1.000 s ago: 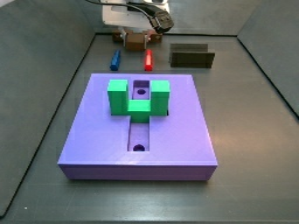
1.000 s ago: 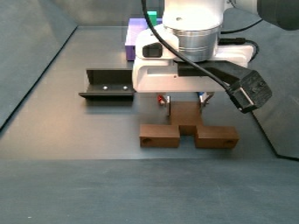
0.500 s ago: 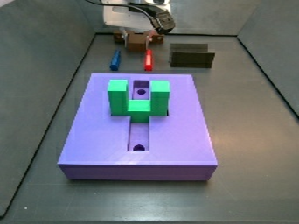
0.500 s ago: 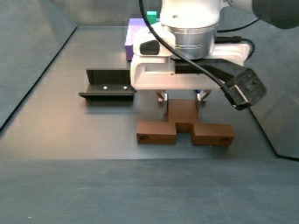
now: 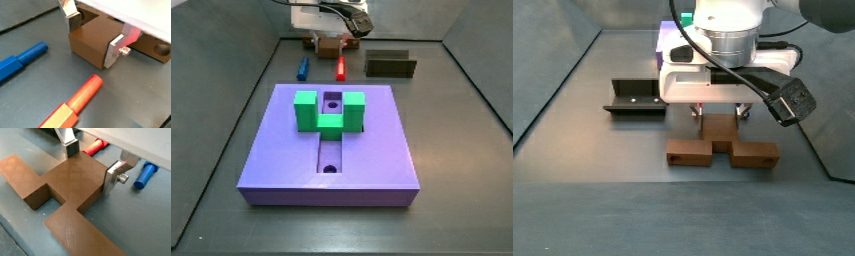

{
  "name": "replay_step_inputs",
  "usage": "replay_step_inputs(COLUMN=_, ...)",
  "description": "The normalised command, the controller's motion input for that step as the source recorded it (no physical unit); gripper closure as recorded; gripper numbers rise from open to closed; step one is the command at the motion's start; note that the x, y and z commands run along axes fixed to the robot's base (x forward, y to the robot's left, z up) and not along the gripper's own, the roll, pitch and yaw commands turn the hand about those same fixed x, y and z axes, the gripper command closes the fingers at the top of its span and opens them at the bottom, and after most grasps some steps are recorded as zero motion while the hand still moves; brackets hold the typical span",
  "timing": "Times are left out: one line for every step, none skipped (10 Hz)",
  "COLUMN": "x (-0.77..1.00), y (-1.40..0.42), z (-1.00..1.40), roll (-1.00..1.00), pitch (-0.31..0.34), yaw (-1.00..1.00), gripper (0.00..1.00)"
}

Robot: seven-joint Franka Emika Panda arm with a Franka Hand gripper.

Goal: Pick up the brown object. Move up. Place the brown object on the fixture. Regrasp the brown object. Move to above the board. Insert the brown object.
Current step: Pick up the brown object, then move up.

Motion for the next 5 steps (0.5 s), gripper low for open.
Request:
replay_step_inputs(x=0.00, y=0.00, z=0.00, roll=0.00, pitch=0.000, yaw=0.00, gripper=1.00)
replay_step_inputs(x=0.00, y=0.00, z=0.00, roll=0.00, pitch=0.000, yaw=0.00, gripper=1.00)
replay_step_inputs(x=0.00, y=0.00, z=0.00, roll=0.00, pitch=0.000, yaw=0.00, gripper=1.00)
replay_step_inputs(x=0.00, y=0.00, z=0.00, roll=0.00, pitch=0.000, yaw=0.00, gripper=1.00)
replay_step_inputs(x=0.00, y=0.00, z=0.83, roll=0.00, pitch=0.000, yaw=0.00, gripper=1.00)
